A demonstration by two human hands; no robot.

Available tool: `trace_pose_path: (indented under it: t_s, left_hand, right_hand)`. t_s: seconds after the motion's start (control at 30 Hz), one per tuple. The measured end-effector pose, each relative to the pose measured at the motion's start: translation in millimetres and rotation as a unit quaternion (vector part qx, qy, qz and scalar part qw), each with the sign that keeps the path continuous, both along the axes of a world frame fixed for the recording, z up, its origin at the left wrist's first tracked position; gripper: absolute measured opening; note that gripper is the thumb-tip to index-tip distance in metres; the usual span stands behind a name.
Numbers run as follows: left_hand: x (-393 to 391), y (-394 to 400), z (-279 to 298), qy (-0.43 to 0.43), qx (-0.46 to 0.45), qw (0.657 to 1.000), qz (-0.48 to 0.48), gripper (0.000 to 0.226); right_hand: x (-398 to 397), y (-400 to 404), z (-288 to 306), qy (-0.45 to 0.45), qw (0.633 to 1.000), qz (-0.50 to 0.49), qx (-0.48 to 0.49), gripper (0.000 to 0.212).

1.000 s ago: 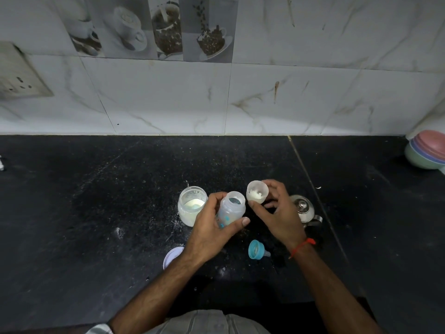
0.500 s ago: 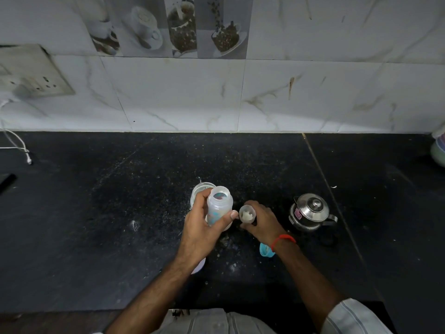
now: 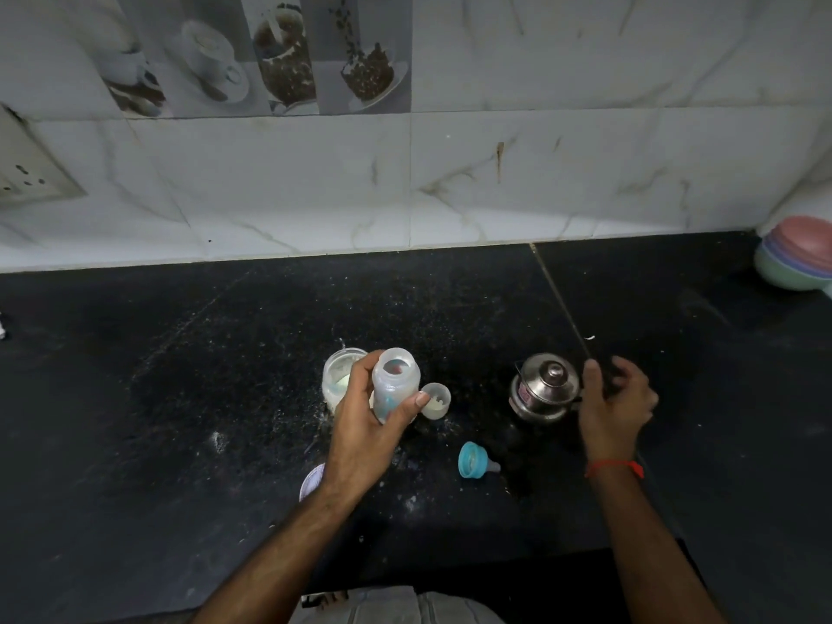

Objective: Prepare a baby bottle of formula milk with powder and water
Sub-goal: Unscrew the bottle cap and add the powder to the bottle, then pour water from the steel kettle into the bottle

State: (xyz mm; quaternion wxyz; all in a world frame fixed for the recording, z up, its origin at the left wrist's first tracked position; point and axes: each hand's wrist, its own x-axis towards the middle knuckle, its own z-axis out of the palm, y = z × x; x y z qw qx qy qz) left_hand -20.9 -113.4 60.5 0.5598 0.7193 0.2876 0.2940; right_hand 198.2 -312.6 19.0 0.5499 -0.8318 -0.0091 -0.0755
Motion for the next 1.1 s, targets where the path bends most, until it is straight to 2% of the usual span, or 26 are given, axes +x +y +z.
trace_pose_path:
  t_s: [0.07,0.13,0.23,0.37,0.67,0.93,1.1]
  left_hand:
    - [8,-6,2,0.003,0.001,1.0,-0.013,0.06]
    - [14,-9,2,0.005,0.0,1.0,-0.025,0.062]
    - [21,-14,2,0.006,-0.001,0.999,-0.032,0.067]
    - [24,-19,1,0.015,-0.003,0.999,-0.033,0.064]
    - [31,-29,-6,0.056,0.019,0.996,-0.06,0.057]
    - [35,-37,-4,0.065,0.017,0.994,-0.088,0.058]
    - [39,-40,1,0.065,0.031,0.992,-0.1,0.056]
  right_hand:
    - [12,-12,-15,0.103,0.994,0.029,-0.025,0.048]
    - [16,-18,-30,0.144,0.986,0.088,-0.005,0.035]
    - [9,-20,-35,0.186,0.974,0.112,0.066,0.027]
    - [8,-20,-39,0.163,0.974,0.115,0.112,0.023]
    - [10,-24,-31,0.179,0.952,0.141,0.204,0.014]
    - [-1,-19,60,0.087,0.941,0.217,0.245,0.014]
    - [-10,-11,113,0.024,0.945,0.252,0.207,0.023]
